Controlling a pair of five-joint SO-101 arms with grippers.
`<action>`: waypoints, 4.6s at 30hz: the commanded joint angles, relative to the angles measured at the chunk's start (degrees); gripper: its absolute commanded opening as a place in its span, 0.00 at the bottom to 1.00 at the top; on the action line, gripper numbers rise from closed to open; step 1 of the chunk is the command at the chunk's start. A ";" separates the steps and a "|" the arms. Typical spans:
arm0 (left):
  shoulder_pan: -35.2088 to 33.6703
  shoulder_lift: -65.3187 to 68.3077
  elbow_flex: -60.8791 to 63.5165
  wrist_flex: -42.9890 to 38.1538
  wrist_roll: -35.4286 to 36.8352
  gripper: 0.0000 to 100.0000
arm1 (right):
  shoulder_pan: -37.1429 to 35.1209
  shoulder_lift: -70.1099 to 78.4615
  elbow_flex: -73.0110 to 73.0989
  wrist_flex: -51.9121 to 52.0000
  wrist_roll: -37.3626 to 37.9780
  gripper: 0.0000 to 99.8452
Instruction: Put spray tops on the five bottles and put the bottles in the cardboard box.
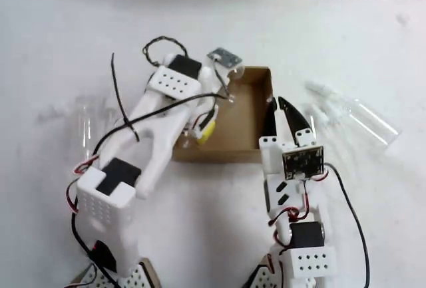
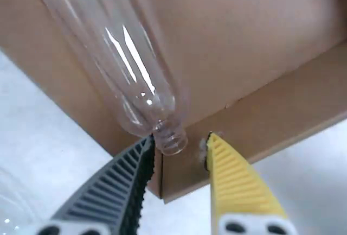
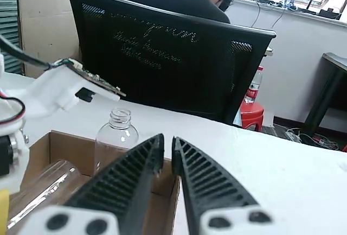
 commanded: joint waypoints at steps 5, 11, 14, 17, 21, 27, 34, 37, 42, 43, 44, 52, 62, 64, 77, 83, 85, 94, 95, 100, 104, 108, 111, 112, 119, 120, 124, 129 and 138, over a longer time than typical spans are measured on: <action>-1.19 -0.57 5.27 -8.44 0.97 0.15 | -0.31 0.75 0.62 -1.36 0.53 0.02; -1.45 -0.57 10.29 -13.80 0.97 0.15 | -0.31 0.75 0.62 -1.45 0.53 0.02; -1.45 -0.57 10.55 -13.80 0.97 0.15 | -0.31 0.75 0.62 -1.45 0.53 0.02; -1.63 -0.66 10.46 -13.80 0.97 0.14 | -0.31 0.75 0.62 -1.45 0.53 0.02; -2.95 -1.01 10.37 -13.89 0.97 0.01 | -0.31 0.75 0.62 -1.45 0.53 0.02; -5.41 -1.45 9.41 -13.27 0.97 0.02 | -0.31 0.75 0.62 -1.45 0.53 0.02; -5.14 -7.96 1.05 -4.48 0.97 0.02 | -0.31 0.75 0.62 -1.45 0.53 0.02; -5.23 -11.38 0.00 -2.90 0.97 0.02 | -0.31 0.75 0.62 -1.45 0.53 0.02; -5.23 -15.96 -0.09 -1.58 0.97 0.02 | -0.31 0.75 0.62 -1.45 0.53 0.02; -5.23 -16.92 -0.09 -1.58 0.97 0.02 | -0.31 0.75 0.62 -1.45 0.53 0.02; -5.23 -17.89 -0.18 -1.58 0.97 0.02 | -0.31 0.75 0.62 -1.45 0.53 0.02; -4.97 -19.30 5.63 -1.85 1.05 0.03 | -0.31 0.40 0.62 -1.27 0.53 0.02; -3.47 -20.53 12.40 -6.95 9.41 0.20 | -0.31 0.75 0.62 -1.19 0.53 0.02; -3.38 -20.35 12.48 -7.38 9.41 0.19 | -0.31 0.75 0.62 -1.19 0.53 0.02; -3.91 -20.26 22.86 -23.30 9.76 0.19 | -0.40 0.75 0.62 -1.27 0.53 0.02; -3.91 -13.76 22.24 -25.23 9.93 0.19 | -0.48 0.75 0.62 -1.19 0.53 0.02; -3.91 -11.47 22.15 -25.49 9.93 0.19 | -0.48 0.84 0.62 -1.19 0.53 0.02; -6.37 -9.98 16.18 -20.40 9.93 0.18 | -0.48 0.84 0.62 -1.10 0.44 0.02; -6.29 -9.98 16.18 -20.40 9.93 0.18 | -0.48 0.84 0.62 -1.10 0.44 0.02; -6.11 -9.89 16.18 -20.48 9.93 0.18 | -1.36 0.84 0.62 -1.10 0.53 0.02; -6.20 -9.89 16.26 -22.33 10.46 0.19 | -1.27 0.84 0.62 -1.10 0.53 0.02; -5.85 -9.89 16.00 -23.21 13.27 0.19 | -1.27 0.84 0.62 -1.10 0.53 0.02; -6.11 -9.80 16.18 -23.91 13.19 0.19 | -1.27 0.84 0.62 -1.10 0.53 0.02; -6.37 -9.71 16.26 -24.26 13.19 0.19 | -1.27 0.84 0.62 -1.10 0.53 0.02; -6.73 -1.80 12.40 -24.00 13.54 0.19 | -1.27 0.84 0.62 -1.10 0.53 0.02; -6.73 -0.75 11.16 -23.03 13.54 0.19 | -1.27 0.84 0.62 -1.10 0.53 0.02; -6.73 1.36 6.07 -19.08 13.54 0.19 | -1.27 0.84 0.62 -1.10 0.53 0.02; -6.73 2.68 5.19 -18.90 13.54 0.18 | -1.27 0.84 0.62 -1.10 0.53 0.02; -6.46 2.95 4.66 -17.67 13.36 0.02 | -1.27 0.84 0.62 -1.10 0.53 0.02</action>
